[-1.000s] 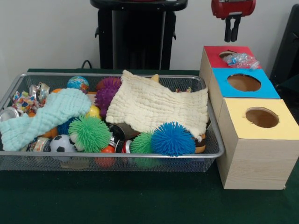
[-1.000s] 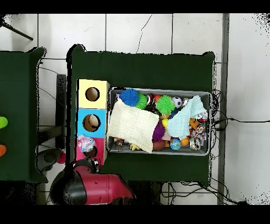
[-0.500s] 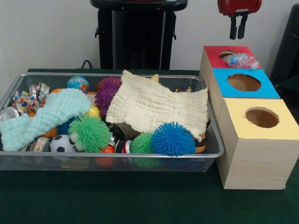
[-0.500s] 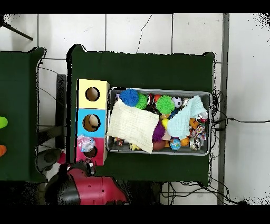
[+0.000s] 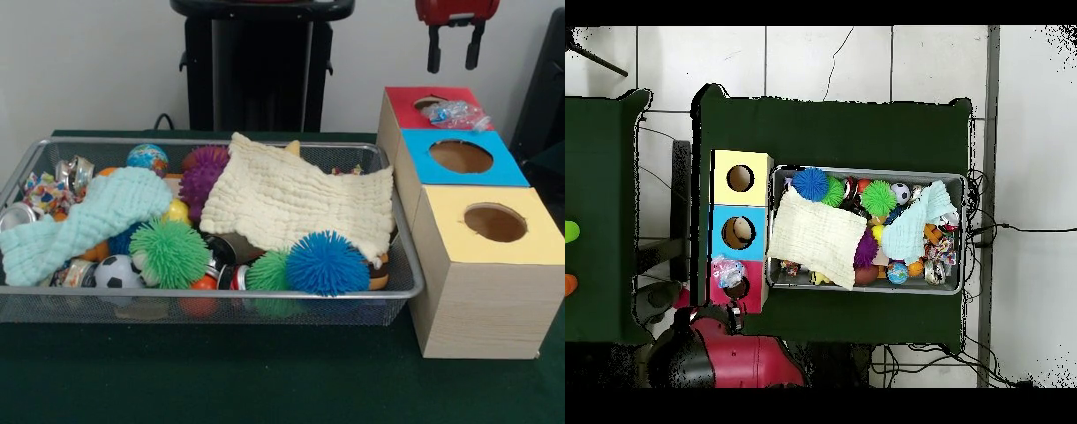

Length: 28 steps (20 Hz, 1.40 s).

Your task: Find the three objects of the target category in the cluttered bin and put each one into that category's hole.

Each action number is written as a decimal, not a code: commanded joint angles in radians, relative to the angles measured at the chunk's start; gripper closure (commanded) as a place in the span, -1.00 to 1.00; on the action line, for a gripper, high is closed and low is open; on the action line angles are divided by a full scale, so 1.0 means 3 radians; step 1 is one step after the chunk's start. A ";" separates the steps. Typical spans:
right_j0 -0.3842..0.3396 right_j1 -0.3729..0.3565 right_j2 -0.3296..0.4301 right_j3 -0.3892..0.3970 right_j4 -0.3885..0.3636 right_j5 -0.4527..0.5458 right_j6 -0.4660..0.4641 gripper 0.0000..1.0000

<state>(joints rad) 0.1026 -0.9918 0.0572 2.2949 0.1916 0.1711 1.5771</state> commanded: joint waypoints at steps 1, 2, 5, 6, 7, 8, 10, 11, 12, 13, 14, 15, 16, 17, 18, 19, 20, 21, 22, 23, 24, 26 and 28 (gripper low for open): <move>-0.0022 0.0063 0.0031 0.0052 0.0217 -0.0007 0.0896 -1.00; -0.0027 0.0079 0.0036 0.0058 0.0220 -0.0028 0.0892 -1.00; -0.0013 0.0183 -0.0021 0.0041 0.0156 -0.0113 0.0835 -1.00; -0.0018 0.0231 -0.0032 0.0037 0.0126 -0.0161 0.0814 -1.00; -0.0040 0.0322 -0.0030 0.0031 0.0071 -0.0269 0.0785 -1.00; -0.0064 0.0371 -0.0011 0.0036 0.0051 -0.0334 0.0780 -1.00; -0.0087 0.0443 0.0005 0.0027 0.0026 -0.0427 0.0774 -1.00; -0.0080 0.0472 0.0000 0.0019 0.0024 -0.0456 0.0774 -1.00; -0.0073 0.0502 -0.0005 0.0011 0.0021 -0.0484 0.0775 -1.00; -0.0057 0.0537 -0.0014 0.0006 0.0031 -0.0531 0.0793 -1.00; -0.0053 0.0562 -0.0010 0.0002 0.0037 -0.0559 0.0798 -1.00; -0.0040 0.0608 -0.0011 -0.0014 0.0030 -0.0598 0.0789 -1.00; -0.0041 0.0628 0.0001 -0.0016 0.0031 -0.0621 0.0786 -1.00; -0.0055 0.0647 0.0029 -0.0009 0.0032 -0.0655 0.0791 -1.00; -0.0070 0.0667 0.0058 -0.0003 0.0034 -0.0689 0.0796 -1.00; -0.0082 0.0664 0.0093 0.0009 0.0047 -0.0699 0.0810 -1.00; -0.0082 0.0655 0.0110 0.0014 0.0058 -0.0693 0.0813 -1.00; -0.0106 0.0633 0.0170 0.0038 0.0080 -0.0708 0.0851 -1.00; -0.0121 0.0622 0.0205 0.0053 0.0093 -0.0711 0.0871 -1.00; -0.0185 0.0595 0.0318 0.0089 0.0116 -0.0702 0.0915 -1.00; -0.0227 0.0575 0.0387 0.0111 0.0128 -0.0692 0.0937 -1.00; -0.0303 0.0534 0.0513 0.0138 0.0152 -0.0600 0.0931 -1.00; -0.0329 0.0504 0.0555 0.0152 0.0174 -0.0565 0.0936 -1.00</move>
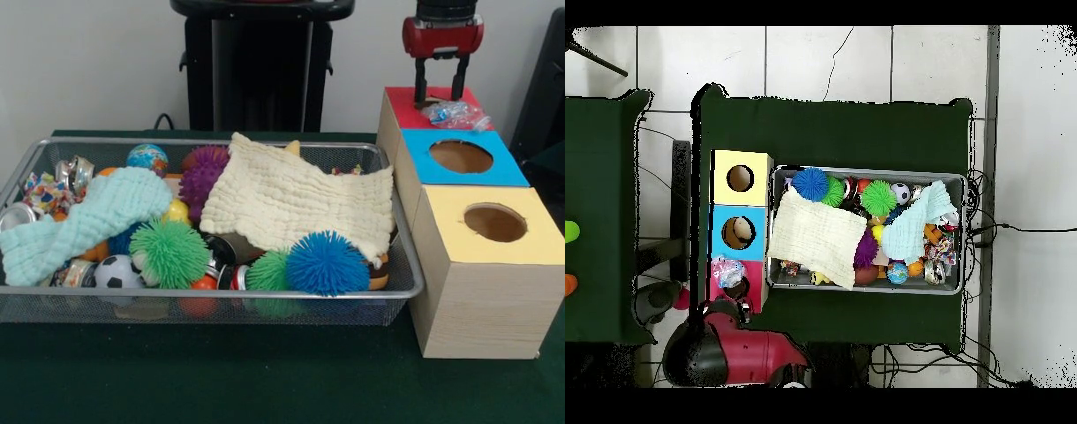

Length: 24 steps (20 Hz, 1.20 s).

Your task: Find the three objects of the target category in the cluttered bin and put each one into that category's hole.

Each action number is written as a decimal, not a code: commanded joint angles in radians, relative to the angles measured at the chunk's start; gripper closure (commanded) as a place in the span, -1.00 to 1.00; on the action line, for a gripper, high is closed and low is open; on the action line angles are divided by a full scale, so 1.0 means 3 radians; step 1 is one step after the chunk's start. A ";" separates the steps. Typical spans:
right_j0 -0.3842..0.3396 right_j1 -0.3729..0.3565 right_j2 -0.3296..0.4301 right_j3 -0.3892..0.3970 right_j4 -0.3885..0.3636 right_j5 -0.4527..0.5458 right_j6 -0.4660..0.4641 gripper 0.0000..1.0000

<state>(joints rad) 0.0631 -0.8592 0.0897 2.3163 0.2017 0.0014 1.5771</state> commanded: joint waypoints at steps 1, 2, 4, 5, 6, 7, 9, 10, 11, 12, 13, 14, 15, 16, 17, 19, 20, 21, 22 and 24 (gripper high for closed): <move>-0.0215 0.0049 0.0475 0.0092 0.0152 0.0009 0.0946 -1.00; -0.0223 0.0035 0.0482 0.0094 0.0159 0.0033 0.0938 -1.00; -0.0235 0.0006 0.0500 0.0102 0.0182 0.0065 0.0946 -1.00; -0.0225 -0.0010 0.0487 0.0098 0.0190 0.0095 0.0934 -1.00; -0.0219 -0.0019 0.0483 0.0096 0.0198 0.0106 0.0934 -1.00; -0.0217 -0.0025 0.0484 0.0098 0.0202 0.0108 0.0935 -1.00; -0.0197 -0.0024 0.0464 0.0084 0.0195 0.0078 0.0931 -1.00; -0.0183 -0.0028 0.0448 0.0071 0.0193 0.0061 0.0928 -1.00; -0.0157 -0.0022 0.0409 0.0046 0.0174 0.0001 0.0917 -1.00; -0.0138 -0.0019 0.0380 0.0028 0.0163 -0.0020 0.0901 -1.00; -0.0109 -0.0011 0.0335 0.0006 0.0148 -0.0069 0.0887 -1.00; -0.0094 0.0002 0.0314 -0.0006 0.0141 -0.0094 0.0880 -1.00; -0.0084 0.0004 0.0301 -0.0022 0.0131 -0.0150 0.0881 -1.00; -0.0094 0.0000 0.0312 -0.0027 0.0126 -0.0165 0.0885 -1.00; -0.0080 -0.0001 0.0290 -0.0043 0.0116 -0.0201 0.0877 -1.00; -0.0042 -0.0010 0.0229 -0.0072 0.0111 -0.0253 0.0866 -1.00; -0.0022 -0.0016 0.0200 -0.0085 0.0114 -0.0255 0.0857 -1.00; 0.0003 -0.0024 0.0161 -0.0104 0.0113 -0.0281 0.0846 -1.00; 0.0027 -0.0032 0.0121 -0.0123 0.0112 -0.0308 0.0834 -1.00; 0.0130 -0.0042 -0.0038 -0.0194 0.0104 -0.0338 0.0752 -1.00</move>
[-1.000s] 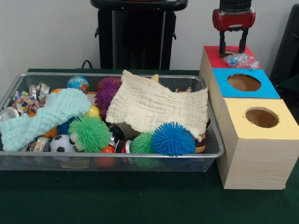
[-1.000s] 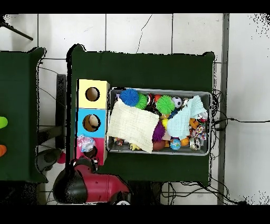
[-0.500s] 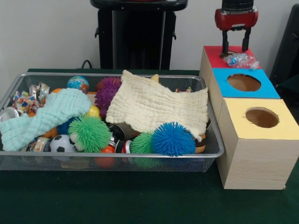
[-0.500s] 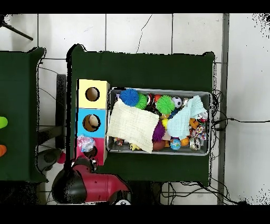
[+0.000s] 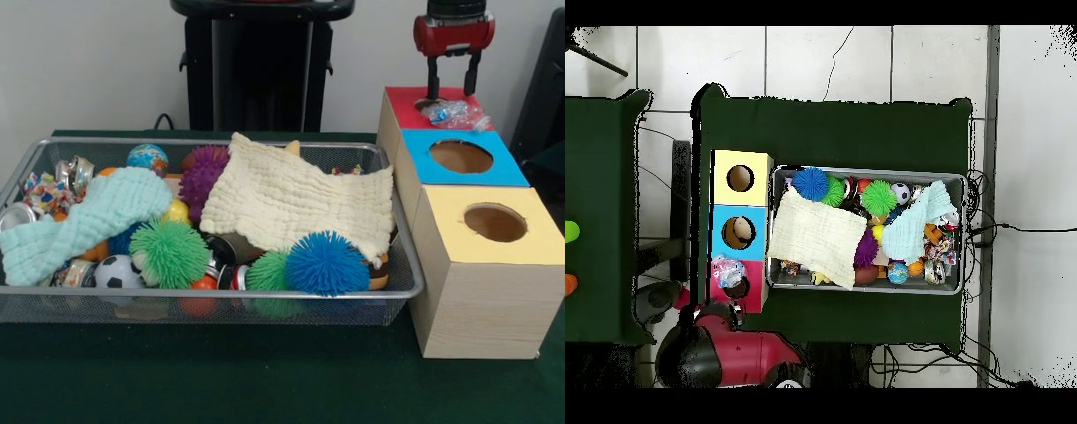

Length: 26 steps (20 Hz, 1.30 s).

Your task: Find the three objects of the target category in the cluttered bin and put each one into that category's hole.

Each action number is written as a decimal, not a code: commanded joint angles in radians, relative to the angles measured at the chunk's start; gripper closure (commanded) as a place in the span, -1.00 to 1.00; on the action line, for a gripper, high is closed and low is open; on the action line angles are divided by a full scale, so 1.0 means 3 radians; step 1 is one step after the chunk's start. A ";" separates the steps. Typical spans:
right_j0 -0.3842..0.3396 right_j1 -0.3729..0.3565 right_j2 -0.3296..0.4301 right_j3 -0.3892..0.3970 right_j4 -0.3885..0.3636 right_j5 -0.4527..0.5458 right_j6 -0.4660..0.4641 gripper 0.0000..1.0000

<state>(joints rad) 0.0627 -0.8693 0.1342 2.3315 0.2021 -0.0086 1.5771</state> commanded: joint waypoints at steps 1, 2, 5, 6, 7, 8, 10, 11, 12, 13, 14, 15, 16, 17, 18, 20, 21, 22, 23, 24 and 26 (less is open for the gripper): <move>0.0163 -0.0005 -0.0237 -0.0266 0.0097 -0.0315 0.0728 -1.00; 0.0195 -0.0002 -0.0287 -0.0287 0.0092 -0.0326 0.0704 -1.00; 0.0263 0.0015 -0.0391 -0.0334 0.0062 -0.0376 0.0648 -1.00; 0.0281 0.0018 -0.0416 -0.0342 0.0056 -0.0385 0.0636 -1.00; 0.0312 0.0034 -0.0459 -0.0361 0.0046 -0.0389 0.0604 -1.00; 0.0315 0.0045 -0.0469 -0.0373 0.0029 -0.0384 0.0580 -1.00; 0.0325 0.0056 -0.0499 -0.0406 -0.0004 -0.0351 0.0523 -1.00; 0.0339 0.0056 -0.0525 -0.0418 -0.0005 -0.0360 0.0521 -1.00; 0.0352 0.0056 -0.0551 -0.0431 -0.0005 -0.0370 0.0518 -1.00; 0.0376 0.0057 -0.0588 -0.0443 0.0002 -0.0384 0.0520 -1.00; 0.0399 0.0057 -0.0625 -0.0456 0.0009 -0.0398 0.0523 -1.00; 0.0419 0.0058 -0.0654 -0.0467 0.0017 -0.0422 0.0535 -1.00; 0.0428 0.0063 -0.0670 -0.0472 0.0016 -0.0430 0.0541 -1.00; 0.0426 0.0065 -0.0672 -0.0475 0.0014 -0.0422 0.0546 -1.00; 0.0425 0.0067 -0.0674 -0.0479 0.0011 -0.0415 0.0552 -1.00; 0.0423 0.0077 -0.0678 -0.0504 0.0006 -0.0383 0.0545 -1.00; 0.0430 0.0094 -0.0688 -0.0520 0.0016 -0.0375 0.0545 -1.00; 0.0436 0.0110 -0.0699 -0.0536 0.0025 -0.0366 0.0546 -1.00; 0.0470 0.0132 -0.0734 -0.0564 0.0051 -0.0355 0.0546 -1.00; 0.0504 0.0153 -0.0770 -0.0592 0.0076 -0.0343 0.0545 -1.00; 0.0543 0.0209 -0.0778 -0.0634 0.0159 -0.0325 0.0615 -1.00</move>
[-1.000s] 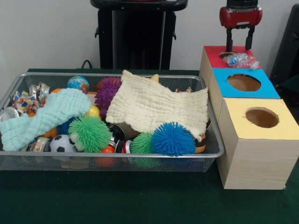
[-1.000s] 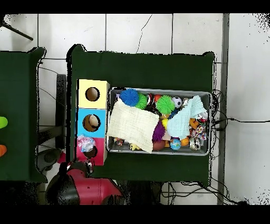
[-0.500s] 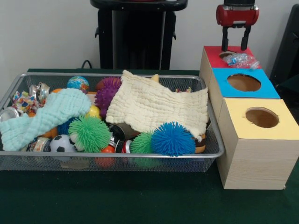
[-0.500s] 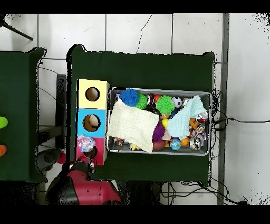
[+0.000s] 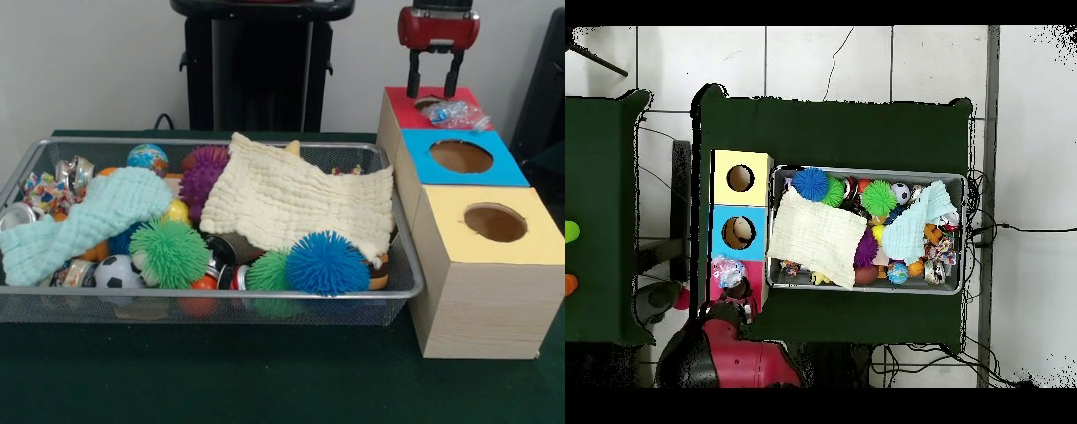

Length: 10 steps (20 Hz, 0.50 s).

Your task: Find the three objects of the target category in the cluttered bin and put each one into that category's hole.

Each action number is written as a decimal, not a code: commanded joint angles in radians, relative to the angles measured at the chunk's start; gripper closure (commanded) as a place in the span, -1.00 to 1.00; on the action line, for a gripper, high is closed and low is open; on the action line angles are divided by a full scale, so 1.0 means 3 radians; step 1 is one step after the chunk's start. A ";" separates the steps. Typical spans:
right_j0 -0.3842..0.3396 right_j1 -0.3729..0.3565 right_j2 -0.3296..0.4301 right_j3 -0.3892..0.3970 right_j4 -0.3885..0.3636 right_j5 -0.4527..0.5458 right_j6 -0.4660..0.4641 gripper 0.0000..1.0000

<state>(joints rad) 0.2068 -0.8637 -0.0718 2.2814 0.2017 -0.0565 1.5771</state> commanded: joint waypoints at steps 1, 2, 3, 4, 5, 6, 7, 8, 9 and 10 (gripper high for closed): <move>0.0071 0.0224 -0.0062 -0.0494 0.0206 -0.0130 0.0662 -1.00; 0.0096 0.0259 -0.0065 -0.0523 0.0233 -0.0119 0.0683 -1.00; 0.0120 0.0294 -0.0067 -0.0552 0.0261 -0.0108 0.0705 -1.00; 0.0128 0.0323 -0.0061 -0.0568 0.0265 -0.0101 0.0713 -1.00; 0.0125 0.0343 -0.0038 -0.0576 0.0274 -0.0102 0.0726 -1.00; 0.0123 0.0363 -0.0015 -0.0585 0.0282 -0.0103 0.0739 -1.00; 0.0121 0.0383 0.0008 -0.0593 0.0291 -0.0103 0.0753 -1.00; 0.0126 0.0394 0.0010 -0.0603 0.0301 -0.0093 0.0755 -1.00; 0.0120 0.0402 0.0023 -0.0604 0.0310 -0.0083 0.0766 -1.00; 0.0114 0.0409 0.0035 -0.0604 0.0319 -0.0073 0.0777 -1.00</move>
<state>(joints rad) 0.2441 -0.8106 -0.0898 2.2215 0.2257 -0.0564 1.5771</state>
